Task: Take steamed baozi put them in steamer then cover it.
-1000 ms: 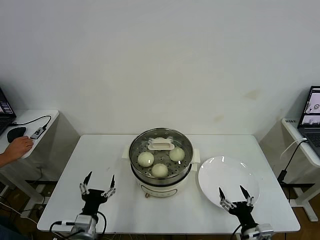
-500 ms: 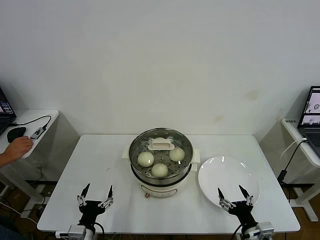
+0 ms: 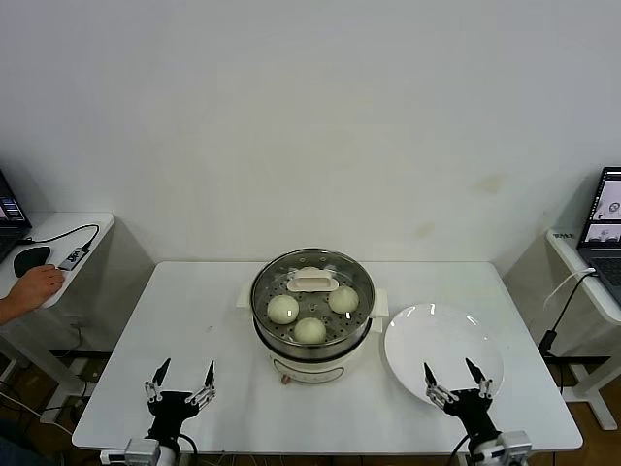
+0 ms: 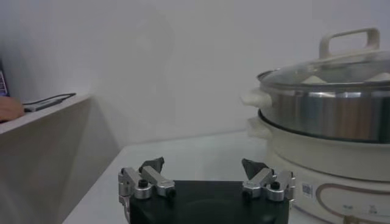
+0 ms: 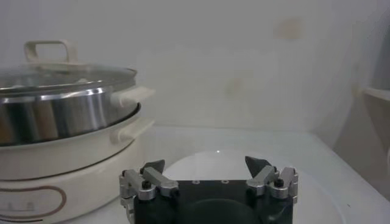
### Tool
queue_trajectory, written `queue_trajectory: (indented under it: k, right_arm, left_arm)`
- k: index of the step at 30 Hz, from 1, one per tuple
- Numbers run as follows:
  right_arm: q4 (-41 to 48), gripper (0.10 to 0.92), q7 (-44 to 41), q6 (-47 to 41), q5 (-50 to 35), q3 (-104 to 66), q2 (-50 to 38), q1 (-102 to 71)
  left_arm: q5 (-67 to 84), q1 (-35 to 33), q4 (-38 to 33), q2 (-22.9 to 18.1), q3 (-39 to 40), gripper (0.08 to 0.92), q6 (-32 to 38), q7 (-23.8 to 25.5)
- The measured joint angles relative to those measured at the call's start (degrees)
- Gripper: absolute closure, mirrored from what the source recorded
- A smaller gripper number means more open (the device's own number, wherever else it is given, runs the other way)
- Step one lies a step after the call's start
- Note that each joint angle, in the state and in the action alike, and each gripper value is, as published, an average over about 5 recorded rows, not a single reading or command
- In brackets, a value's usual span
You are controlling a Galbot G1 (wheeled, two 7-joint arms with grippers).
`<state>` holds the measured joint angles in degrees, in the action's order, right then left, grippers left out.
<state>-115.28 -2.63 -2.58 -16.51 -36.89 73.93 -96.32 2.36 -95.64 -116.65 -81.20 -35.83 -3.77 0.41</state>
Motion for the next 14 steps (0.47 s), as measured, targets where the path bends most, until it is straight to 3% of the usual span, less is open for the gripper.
queue_trajectory:
  k: [14]
  right_arm:
    - [0.45,0.203,0.01,0.69,1.49,-0.32,0.71,0.04]
  left_arm:
    - [0.32,-0.02,-0.34,0.29,-0.52,0.177,-0.06,0.57]
